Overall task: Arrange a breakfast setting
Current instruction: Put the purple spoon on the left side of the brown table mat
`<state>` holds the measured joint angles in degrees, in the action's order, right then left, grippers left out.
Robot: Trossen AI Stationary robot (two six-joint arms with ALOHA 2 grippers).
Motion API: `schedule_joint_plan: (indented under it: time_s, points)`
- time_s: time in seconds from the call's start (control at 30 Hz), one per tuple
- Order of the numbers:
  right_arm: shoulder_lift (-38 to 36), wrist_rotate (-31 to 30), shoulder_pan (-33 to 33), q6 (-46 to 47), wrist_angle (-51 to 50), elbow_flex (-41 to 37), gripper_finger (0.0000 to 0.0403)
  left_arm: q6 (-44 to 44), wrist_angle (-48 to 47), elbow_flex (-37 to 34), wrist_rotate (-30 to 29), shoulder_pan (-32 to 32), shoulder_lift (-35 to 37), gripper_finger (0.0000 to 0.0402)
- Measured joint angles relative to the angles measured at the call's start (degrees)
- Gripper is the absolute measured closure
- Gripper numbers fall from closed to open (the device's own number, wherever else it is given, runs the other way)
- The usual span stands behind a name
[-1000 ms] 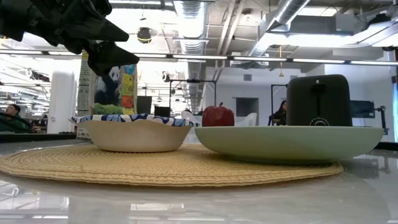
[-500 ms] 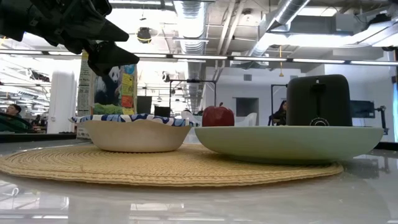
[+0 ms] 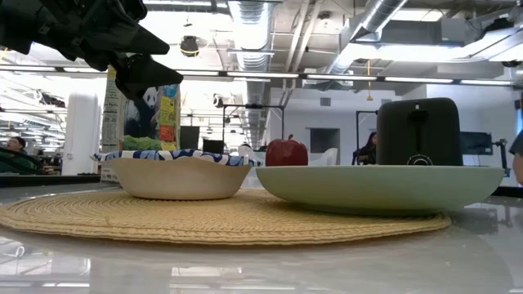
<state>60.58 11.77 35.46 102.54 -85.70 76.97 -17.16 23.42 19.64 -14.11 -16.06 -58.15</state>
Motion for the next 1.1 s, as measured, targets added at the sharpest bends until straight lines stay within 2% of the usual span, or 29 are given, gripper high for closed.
schedule_joint_plan:
  time_s: [0.27,0.53,0.83,0.93,1.1]
  points:
    - [0.1,-16.7,0.0,-19.6,8.7,-0.9,0.0337,0.4,0.7,0.0,-0.1,0.0,0.0,0.0143]
    - [0.1,-26.7,-0.8,-38.6,21.8,-5.9,0.0337,1.0,7.3,0.0,0.3,0.0,-0.9,0.0140]
    - [0.2,-32.5,-6.6,-63.4,44.5,-15.4,0.0337,4.1,21.0,0.0,0.7,1.4,-7.5,0.0064]
    - [0.3,-32.9,-9.1,-71.3,53.6,-18.4,0.0337,7.2,28.0,0.0,-1.3,1.5,-10.6,0.0060]
    - [0.3,-32.9,-12.0,-83.4,69.2,-23.5,0.0337,13.4,41.7,0.0,-0.9,1.4,-15.2,0.0067]
